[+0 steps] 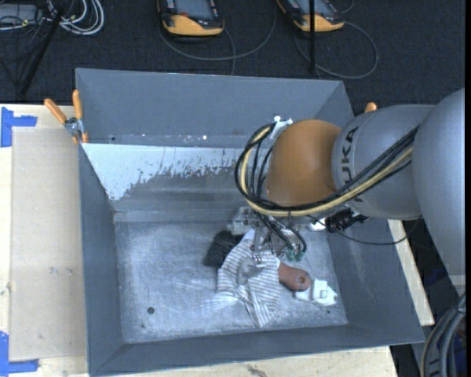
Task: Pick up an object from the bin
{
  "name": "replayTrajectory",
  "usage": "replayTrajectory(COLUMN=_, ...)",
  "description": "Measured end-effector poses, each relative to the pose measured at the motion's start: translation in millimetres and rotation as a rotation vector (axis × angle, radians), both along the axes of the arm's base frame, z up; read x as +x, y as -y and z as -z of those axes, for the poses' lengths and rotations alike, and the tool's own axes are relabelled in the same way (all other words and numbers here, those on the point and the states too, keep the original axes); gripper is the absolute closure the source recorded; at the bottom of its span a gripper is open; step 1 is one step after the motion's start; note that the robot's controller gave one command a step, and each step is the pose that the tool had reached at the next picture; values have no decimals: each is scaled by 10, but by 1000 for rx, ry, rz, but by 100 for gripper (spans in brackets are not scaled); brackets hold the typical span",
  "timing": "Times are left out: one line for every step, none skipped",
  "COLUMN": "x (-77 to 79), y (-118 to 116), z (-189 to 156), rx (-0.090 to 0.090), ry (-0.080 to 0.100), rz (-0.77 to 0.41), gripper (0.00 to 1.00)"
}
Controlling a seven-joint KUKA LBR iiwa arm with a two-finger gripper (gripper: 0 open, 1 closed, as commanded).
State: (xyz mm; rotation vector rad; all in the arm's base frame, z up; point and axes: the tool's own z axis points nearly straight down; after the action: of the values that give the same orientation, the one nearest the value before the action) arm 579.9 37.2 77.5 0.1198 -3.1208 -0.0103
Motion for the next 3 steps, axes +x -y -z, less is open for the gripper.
replayTrajectory(x=0, y=0, z=0, rx=0, ry=0, rz=0, gripper=100)
replayTrajectory(x=-33, y=-1, z=-296, rx=-1, ry=16, rz=-15, gripper=100)
replayTrajectory(x=-39, y=-63, z=-465, rx=-3, ry=19, rz=-36, gripper=100)
